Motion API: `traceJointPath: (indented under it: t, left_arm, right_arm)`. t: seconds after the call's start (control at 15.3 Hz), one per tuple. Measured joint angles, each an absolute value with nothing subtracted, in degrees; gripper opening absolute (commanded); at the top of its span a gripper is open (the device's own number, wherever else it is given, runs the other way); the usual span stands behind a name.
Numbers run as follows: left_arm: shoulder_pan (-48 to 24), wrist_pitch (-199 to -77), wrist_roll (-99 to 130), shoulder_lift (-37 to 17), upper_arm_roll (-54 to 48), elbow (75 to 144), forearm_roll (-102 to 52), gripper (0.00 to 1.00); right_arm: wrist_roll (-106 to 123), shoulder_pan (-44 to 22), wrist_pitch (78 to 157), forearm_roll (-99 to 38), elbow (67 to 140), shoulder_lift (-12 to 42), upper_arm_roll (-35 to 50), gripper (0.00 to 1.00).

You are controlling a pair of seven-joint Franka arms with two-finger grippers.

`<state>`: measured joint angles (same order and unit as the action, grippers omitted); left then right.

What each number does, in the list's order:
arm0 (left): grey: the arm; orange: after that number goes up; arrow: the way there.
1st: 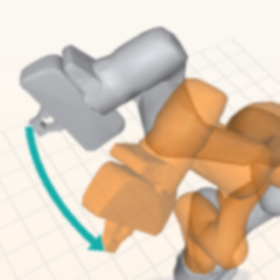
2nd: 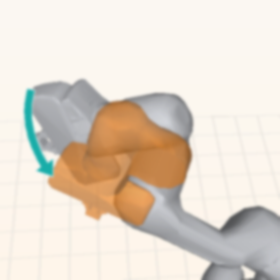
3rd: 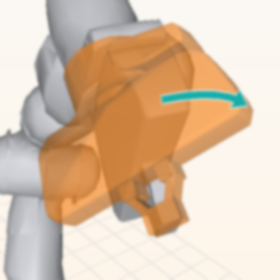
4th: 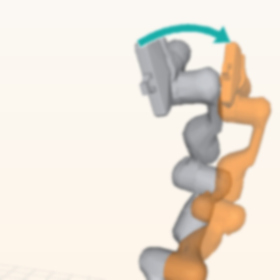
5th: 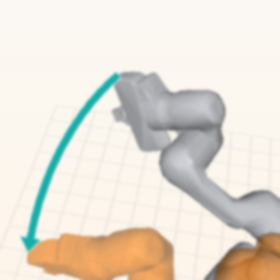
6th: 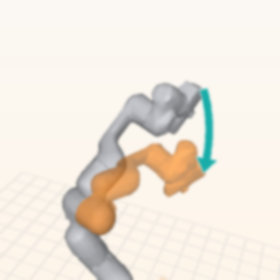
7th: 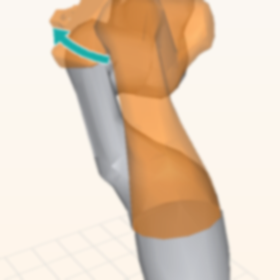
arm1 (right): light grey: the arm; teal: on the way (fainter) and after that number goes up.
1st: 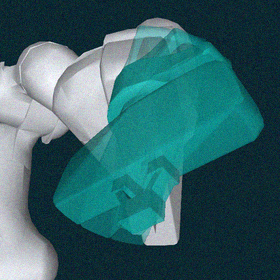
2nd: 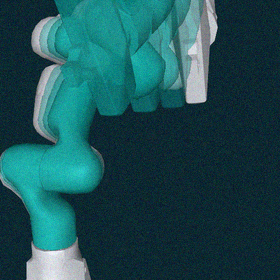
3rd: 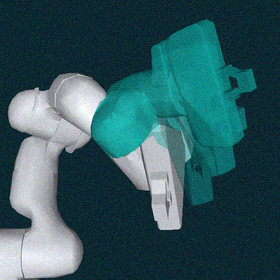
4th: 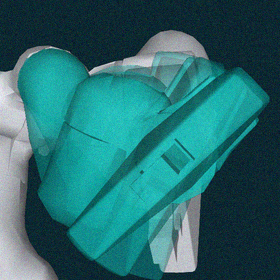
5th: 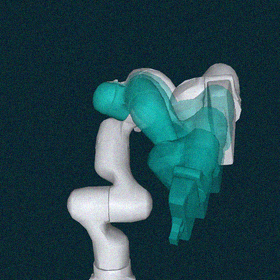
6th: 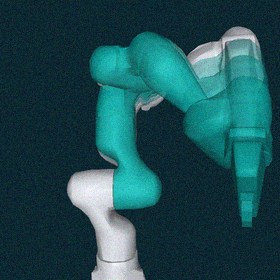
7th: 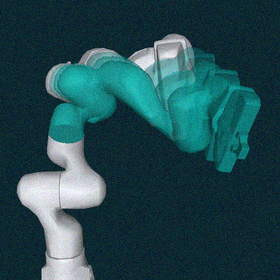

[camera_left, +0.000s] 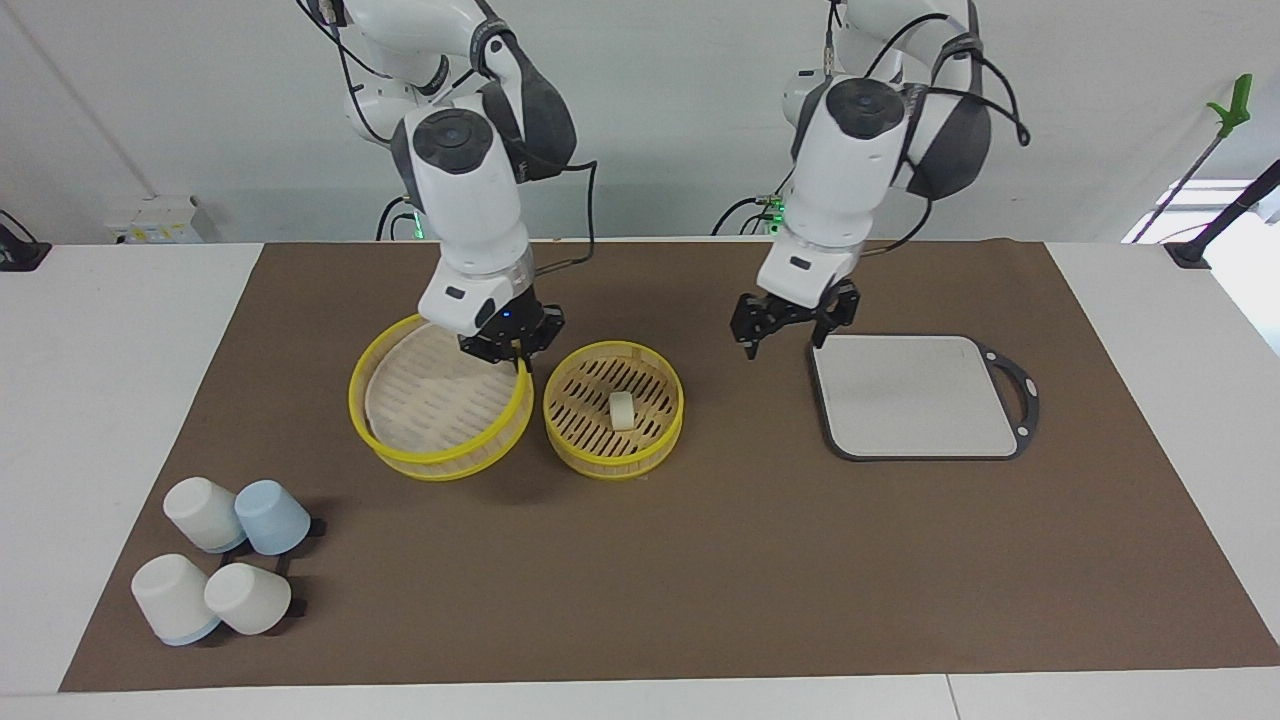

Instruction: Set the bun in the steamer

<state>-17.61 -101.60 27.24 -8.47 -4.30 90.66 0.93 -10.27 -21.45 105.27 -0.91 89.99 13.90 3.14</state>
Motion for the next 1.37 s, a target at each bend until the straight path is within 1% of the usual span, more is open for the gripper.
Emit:
traceJointPath:
  t: [0.2,0.33,0.46,0.59,0.72,0.92,1.37]
  left_arm:
    - [-9.15,-96.83,16.45,-5.25,-4.11,90.69,0.93,1.0]
    - [-4.24,-94.9,10.88,-3.75,-4.02,90.73,0.93,1.0]
    - [-1.01,-93.58,7.7,-2.83,-4.02,90.76,0.93,1.0]
    - [0.07,-93.14,6.22,-2.47,-4.02,90.97,0.93,1.0]
    - [0.08,-92.73,6.11,-2.09,-4.23,92.11,0.93,1.0]
    - [0.08,-92.66,6.11,-1.22,-4.37,94.41,0.91,1.0]
    - [0.18,-92.37,6.11,-0.24,-4.44,95.28,-1.46,1.0]
  right_arm:
    - [-19.99,-27.72,105.28,-0.58,84.78,18.02,3.05,0.0]
    - [-23.88,-30.61,105.29,0.47,79.57,23.09,2.87,0.0]
    - [-26.9,-33.2,105.34,2.96,74.27,28.99,2.82,0.0]
    - [-27.87,-34.81,105.75,3.8,71.52,32.85,2.8,0.0]
    - [-28.2,-36.31,105.81,3.8,70.55,34.33,2.78,0.0]
    - [-29.96,-38.03,105.85,3.83,70.63,34.79,2.74,0.0]
    - [-29.98,-37.77,105.81,3.84,72.67,34.97,2.14,0.0]
